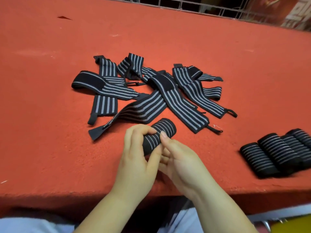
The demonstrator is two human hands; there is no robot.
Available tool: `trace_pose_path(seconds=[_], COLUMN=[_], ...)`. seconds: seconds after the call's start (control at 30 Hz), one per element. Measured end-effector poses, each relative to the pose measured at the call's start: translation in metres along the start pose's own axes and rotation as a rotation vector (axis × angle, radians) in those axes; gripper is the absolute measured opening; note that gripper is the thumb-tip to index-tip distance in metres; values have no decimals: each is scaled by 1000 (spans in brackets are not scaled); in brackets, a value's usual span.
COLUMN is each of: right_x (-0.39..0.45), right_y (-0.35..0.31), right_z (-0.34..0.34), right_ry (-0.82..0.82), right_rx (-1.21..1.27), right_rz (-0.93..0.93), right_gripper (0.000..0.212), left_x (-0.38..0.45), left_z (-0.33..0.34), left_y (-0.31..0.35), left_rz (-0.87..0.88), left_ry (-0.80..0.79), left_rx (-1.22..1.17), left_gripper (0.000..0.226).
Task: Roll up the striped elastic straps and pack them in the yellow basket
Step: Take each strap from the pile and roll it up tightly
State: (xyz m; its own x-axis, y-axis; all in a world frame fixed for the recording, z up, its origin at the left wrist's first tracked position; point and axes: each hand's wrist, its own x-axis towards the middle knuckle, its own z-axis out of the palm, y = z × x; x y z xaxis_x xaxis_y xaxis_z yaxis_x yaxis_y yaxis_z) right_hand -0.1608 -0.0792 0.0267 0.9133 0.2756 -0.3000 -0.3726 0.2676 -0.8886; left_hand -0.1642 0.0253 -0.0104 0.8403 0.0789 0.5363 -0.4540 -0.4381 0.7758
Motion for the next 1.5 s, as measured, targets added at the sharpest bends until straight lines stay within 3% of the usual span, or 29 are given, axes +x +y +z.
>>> trace_pose_path(seconds=[0.13,0.33,0.47,0.63,0.7,0.83,0.97,1.23,1.5], right_x=[12,45,43,14,-1,-35,-63,-81,-68], right_y=[-30,-77,-115,-163,-182,-206,-217,-213,-196], right_z=[-9,-47,-77,-125,-148,-196,-238,-282,-288], right_ry=[5,-63,-56,65,125,275,410,530,552], right_rx=[-58,-504,-743,-975,-988,-935,-908,-1128,-1472], right_rz=[80,295,348,379,381,387,415,500,574], right_gripper=[15,12,24,14,14,41,50,22,49], left_x=[17,52,61,67,73,80,80,74,70], left_z=[8,30,60,108,128,166,199,243,253], left_y=[1,-1,12,54,76,120,149,169,166], left_rz=[-194,-594,-670,-742,-754,-750,-804,-965,-1072], left_ry=[-18,-43,-145,-368,-458,-638,-805,-965,-986], left_rx=[-174,-401,-463,-662,-717,-772,-798,-769,-847], left_gripper=[17,6,5,7,9,35,44,41,40])
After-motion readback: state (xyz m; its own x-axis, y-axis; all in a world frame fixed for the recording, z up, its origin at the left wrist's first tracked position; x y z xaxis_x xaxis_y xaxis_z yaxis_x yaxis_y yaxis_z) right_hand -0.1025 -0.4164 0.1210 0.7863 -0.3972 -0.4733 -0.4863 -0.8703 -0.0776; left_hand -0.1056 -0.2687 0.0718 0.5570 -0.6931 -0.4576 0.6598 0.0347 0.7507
